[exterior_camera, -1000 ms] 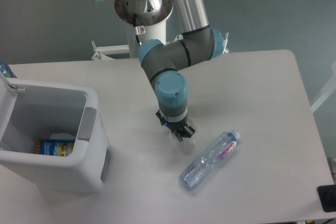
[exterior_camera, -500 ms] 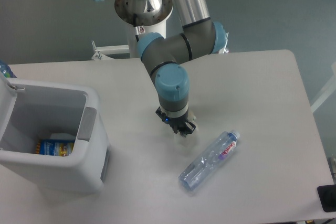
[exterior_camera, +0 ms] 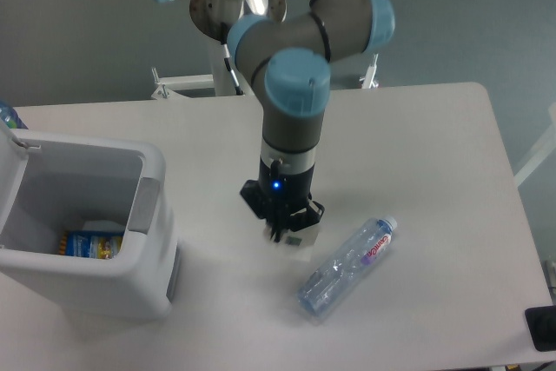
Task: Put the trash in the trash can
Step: 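Lift the cup, carry it over the bin and open the gripper, then move the open gripper over the clear water bottle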
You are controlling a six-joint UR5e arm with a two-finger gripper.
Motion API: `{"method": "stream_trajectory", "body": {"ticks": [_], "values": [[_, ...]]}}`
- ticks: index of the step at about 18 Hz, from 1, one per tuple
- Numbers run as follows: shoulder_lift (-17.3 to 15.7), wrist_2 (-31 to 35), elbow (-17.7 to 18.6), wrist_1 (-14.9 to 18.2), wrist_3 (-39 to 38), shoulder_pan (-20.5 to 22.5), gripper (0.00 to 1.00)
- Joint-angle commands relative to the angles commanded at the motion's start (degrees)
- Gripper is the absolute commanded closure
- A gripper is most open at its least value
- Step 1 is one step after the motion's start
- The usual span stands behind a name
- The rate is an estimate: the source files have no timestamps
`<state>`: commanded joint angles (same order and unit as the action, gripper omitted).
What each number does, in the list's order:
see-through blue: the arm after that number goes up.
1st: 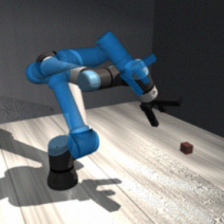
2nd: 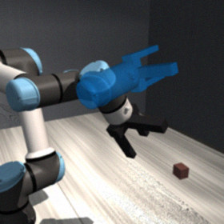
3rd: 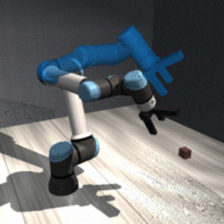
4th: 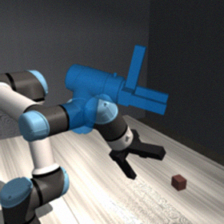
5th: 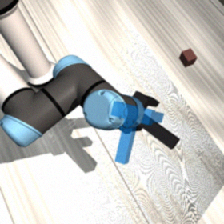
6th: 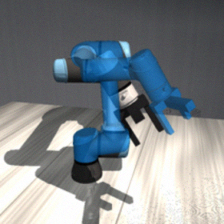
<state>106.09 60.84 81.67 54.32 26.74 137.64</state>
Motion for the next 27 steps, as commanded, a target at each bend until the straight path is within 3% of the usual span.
{"method": "stream_trajectory", "body": {"ticks": [2,5,9,12,13,14,15,18,24,27], "values": [[-1.3,-1.0,-2.6,-0.1,-2.1,-0.2,1.0],[-3.2,-2.3,-3.3,-0.3,-4.0,-2.6,1.0],[-5.5,-1.7,-1.8,0.0,-5.0,-7.3,1.0],[-7.4,-1.3,1.6,-0.1,-6.1,-11.4,1.0],[-7.7,-1.3,2.3,-0.5,-5.9,-12.4,0.84],[-7.7,-1.4,2.5,-0.9,-5.5,-13.2,0.51],[-7.7,-1.3,2.5,-1.1,-5.1,-13.6,0.06],[-7.6,-1.4,2.9,-1.1,-5.3,-13.7,0.0],[-7.5,-1.4,2.1,-0.9,-5.4,-13.3,0.0],[-5.5,-1.4,2.2,-1.3,-5.2,-8.4,0.0]]}}
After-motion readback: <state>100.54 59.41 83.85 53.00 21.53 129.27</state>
